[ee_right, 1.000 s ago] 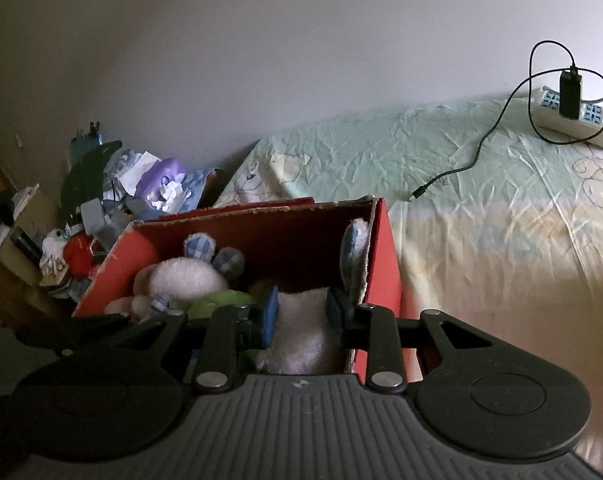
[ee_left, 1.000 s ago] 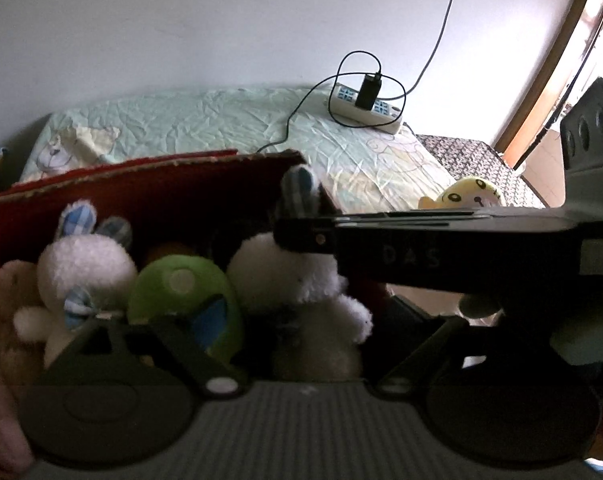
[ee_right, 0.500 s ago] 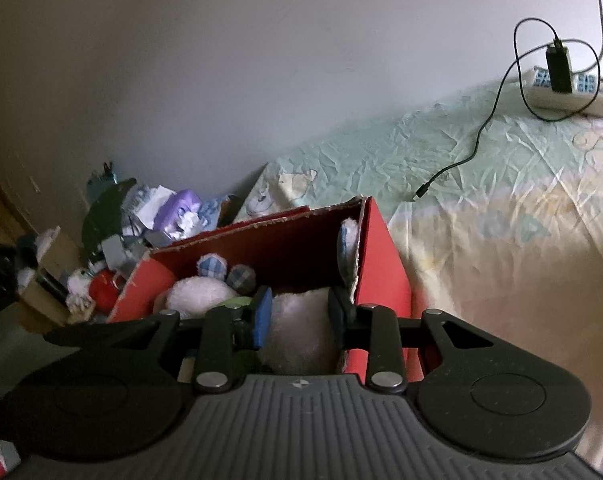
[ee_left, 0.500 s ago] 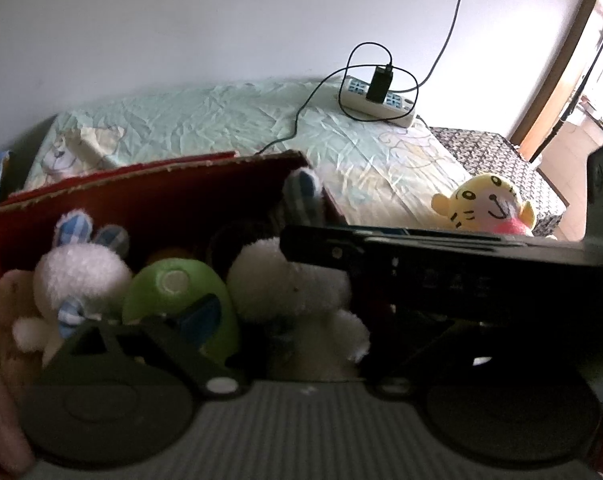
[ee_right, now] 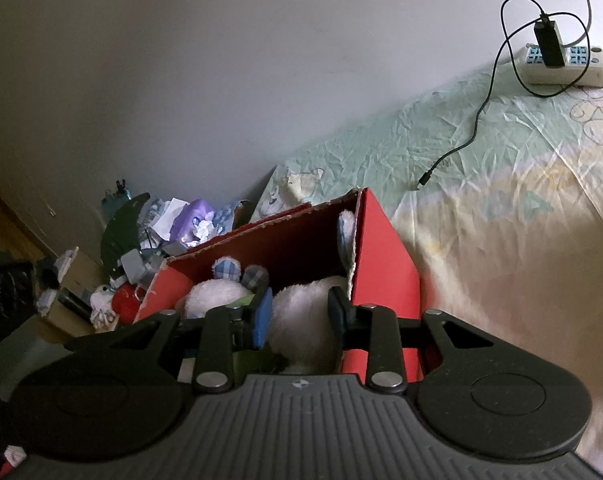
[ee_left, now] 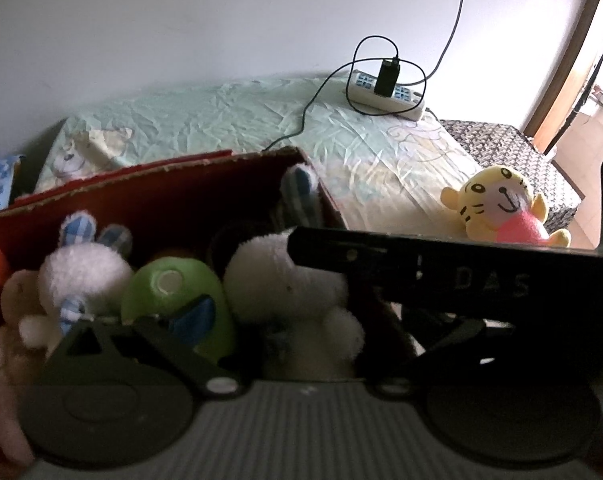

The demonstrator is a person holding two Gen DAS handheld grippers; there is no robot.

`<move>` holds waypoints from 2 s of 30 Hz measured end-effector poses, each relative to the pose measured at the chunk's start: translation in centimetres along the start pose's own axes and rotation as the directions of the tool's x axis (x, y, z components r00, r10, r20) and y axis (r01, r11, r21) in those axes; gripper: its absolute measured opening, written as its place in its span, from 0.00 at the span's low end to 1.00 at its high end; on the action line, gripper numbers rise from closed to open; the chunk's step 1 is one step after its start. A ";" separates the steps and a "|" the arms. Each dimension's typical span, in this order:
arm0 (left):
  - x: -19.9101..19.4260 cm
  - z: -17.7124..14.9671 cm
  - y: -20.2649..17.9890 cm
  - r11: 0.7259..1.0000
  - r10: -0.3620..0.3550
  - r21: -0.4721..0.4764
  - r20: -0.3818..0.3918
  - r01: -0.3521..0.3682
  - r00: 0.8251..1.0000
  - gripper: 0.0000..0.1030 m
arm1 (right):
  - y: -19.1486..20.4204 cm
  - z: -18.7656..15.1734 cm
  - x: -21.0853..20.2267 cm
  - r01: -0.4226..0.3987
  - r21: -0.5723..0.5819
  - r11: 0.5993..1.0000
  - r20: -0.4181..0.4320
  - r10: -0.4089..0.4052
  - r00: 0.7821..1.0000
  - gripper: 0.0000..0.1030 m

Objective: Organize objects
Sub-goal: 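Open the right tool and release the bunny inside the box, then move the right tool to the yellow tiger plush on the bed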

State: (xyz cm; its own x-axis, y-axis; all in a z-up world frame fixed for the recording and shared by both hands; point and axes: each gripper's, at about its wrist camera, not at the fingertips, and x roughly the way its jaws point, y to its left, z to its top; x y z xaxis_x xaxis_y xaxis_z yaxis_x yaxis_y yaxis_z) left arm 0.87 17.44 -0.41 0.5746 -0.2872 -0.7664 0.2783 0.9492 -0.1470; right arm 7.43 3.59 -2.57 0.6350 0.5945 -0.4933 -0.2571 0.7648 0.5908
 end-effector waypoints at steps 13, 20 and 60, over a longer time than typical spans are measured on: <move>-0.7 -0.1 -1.2 0.999 0.052 -0.004 0.000 -0.052 0.999 0.97 | -1.0 -0.1 -1.4 -0.054 0.059 0.997 0.020 0.053 0.998 0.34; -1.4 0.4 -1.6 0.995 0.088 -0.037 0.017 -0.087 0.996 0.97 | -1.5 -0.3 -2.4 -0.062 0.057 0.996 0.024 0.060 0.998 0.37; 3.1 2.5 -18.3 0.978 0.124 0.170 -0.026 -0.118 0.992 0.97 | -13.7 -0.8 -14.1 0.000 0.222 0.975 0.156 -0.036 0.987 0.38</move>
State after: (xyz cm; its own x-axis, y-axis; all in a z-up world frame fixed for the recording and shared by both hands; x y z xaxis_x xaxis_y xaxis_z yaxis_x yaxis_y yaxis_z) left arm -0.54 -1.14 1.50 0.5846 -0.1633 -0.7947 0.3351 0.9407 0.0531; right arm 1.41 -15.11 -4.22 0.7494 0.5209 -0.4087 -0.0889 0.6909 0.7175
